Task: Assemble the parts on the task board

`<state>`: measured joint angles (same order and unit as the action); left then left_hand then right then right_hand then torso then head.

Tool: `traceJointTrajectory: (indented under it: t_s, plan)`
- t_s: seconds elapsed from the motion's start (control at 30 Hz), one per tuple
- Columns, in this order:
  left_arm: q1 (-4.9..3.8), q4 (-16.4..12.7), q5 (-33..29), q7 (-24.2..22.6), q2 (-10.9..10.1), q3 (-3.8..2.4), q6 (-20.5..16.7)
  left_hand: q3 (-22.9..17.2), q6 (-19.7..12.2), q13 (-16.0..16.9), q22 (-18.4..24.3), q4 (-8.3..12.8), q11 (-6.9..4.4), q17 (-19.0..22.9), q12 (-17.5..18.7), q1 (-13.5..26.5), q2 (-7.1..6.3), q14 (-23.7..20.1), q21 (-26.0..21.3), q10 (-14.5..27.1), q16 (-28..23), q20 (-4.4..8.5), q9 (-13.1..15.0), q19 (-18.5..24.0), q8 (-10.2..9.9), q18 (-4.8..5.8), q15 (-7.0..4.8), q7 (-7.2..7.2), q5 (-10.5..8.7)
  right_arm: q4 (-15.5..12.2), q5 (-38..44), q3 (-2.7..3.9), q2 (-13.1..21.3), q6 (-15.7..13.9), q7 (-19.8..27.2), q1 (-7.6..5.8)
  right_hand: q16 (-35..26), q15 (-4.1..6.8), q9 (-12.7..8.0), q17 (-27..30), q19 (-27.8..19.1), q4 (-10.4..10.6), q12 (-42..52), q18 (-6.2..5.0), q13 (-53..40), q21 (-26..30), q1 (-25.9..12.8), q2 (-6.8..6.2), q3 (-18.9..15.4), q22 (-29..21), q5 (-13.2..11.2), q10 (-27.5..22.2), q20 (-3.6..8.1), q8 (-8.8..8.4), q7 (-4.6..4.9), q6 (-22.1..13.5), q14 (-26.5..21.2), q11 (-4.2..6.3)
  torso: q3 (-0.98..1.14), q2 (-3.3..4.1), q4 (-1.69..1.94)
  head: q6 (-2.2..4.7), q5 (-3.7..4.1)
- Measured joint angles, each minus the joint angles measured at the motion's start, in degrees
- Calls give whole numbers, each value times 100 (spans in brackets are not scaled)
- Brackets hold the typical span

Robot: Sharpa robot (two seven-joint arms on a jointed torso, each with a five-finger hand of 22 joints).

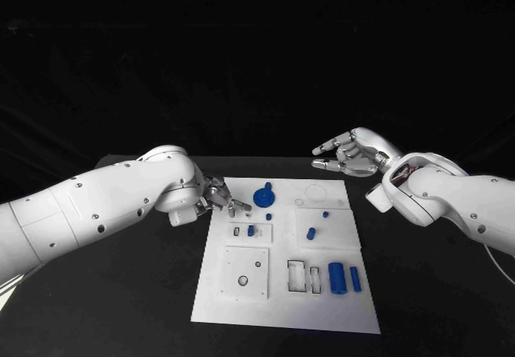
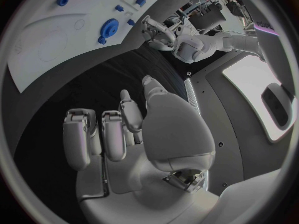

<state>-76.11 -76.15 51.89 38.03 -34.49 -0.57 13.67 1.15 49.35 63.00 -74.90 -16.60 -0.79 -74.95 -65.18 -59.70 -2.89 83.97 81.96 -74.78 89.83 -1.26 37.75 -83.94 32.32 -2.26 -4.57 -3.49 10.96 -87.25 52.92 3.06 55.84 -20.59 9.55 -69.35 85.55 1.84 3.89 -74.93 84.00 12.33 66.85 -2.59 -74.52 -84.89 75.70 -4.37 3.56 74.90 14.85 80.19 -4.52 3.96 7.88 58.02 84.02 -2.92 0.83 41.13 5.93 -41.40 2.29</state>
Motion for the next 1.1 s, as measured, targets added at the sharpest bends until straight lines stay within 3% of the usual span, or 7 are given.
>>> traceJointTrajectory:
  t_s: [0.17, 0.4, 0.53, 0.73, 0.9, 1.1]
  plan:
    - [-149, 331, -67, -1, 18, -30, 213, 137, -116, -50, 0, 4, 80, 0, 17, -120, 2, 2, -21, 35, 0, -78, -281, -18, -294, 1, 62, -99, -36, 20, -1, -2, -13, 4, 1, 4, 0, 0, 0, 0, 0, 0, 0, 0, 0, 0, 0, 0, 0, 5, 0, 0, 0, 0, 0, 0, 0, 0, 0, 0, 8, 5, -23]
    - [-213, 860, 142, -12, 312, -30, 483, 235, 13, -23, 0, 0, 90, 1, -28, -189, 69, 1, -21, 25, 0, -98, -442, 2, -354, 1, 99, -120, -83, 46, -1, -4, -43, 11, 2, 8, 0, 0, 0, 1, 0, 0, 0, 0, -2, 0, -24, 24, 0, 4, 0, 0, 0, 0, 0, 0, 0, 0, -10, 4, 7, 28, -54]
    - [-224, 1140, 389, -41, 518, -4, 531, 281, 124, 7, 0, 1, 105, 1, -71, -249, 84, 0, -21, 10, 0, -98, -487, 2, -354, 1, 99, -88, -82, 55, -1, -5, -65, 16, 3, 10, 0, 0, 0, 1, 0, 0, 0, 0, -2, 0, -24, 24, 0, 4, 0, 0, 0, 0, 0, 0, 0, 0, -13, 8, 4, 35, -69]
    - [-215, 1519, 687, -105, 796, 96, 591, 281, 172, 30, 0, 1, 84, 1, -90, -277, 112, 0, -21, -22, 0, -98, -503, 2, -354, 1, 99, -81, -82, 65, -2, -5, -89, 22, 6, 16, 0, 0, 0, 1, 0, 0, 0, 0, -2, 0, -24, 24, 0, 4, 0, 0, 0, 0, 0, 0, 0, 0, -24, 25, -5, 47, -82]
    - [-172, 1686, 841, -196, 951, 146, 610, 322, 263, 71, 0, 9, 56, 2, -140, -333, 168, 0, 8, -51, 0, -98, -517, 2, -315, 1, 99, -50, -82, 77, -2, -6, -104, 28, 8, 22, 0, 0, 0, 1, 0, 0, 0, 0, -3, 0, -23, 23, 0, 3, 0, 0, 0, 0, 0, 0, 0, 0, -27, 40, -11, 48, -85]
    - [-156, 1772, 977, -301, 1047, 160, 616, 377, 371, 110, 0, 1, 23, 2, -184, -363, 198, 0, 30, -83, 0, -98, -516, 2, -250, 1, 99, -9, -82, 88, -2, -6, -117, 34, 12, 25, 0, 0, -1, 2, 0, 0, 0, 0, -3, 0, -23, 23, 0, 3, 0, 0, 0, 0, 0, 0, 0, 0, -28, 47, -15, 32, -84]
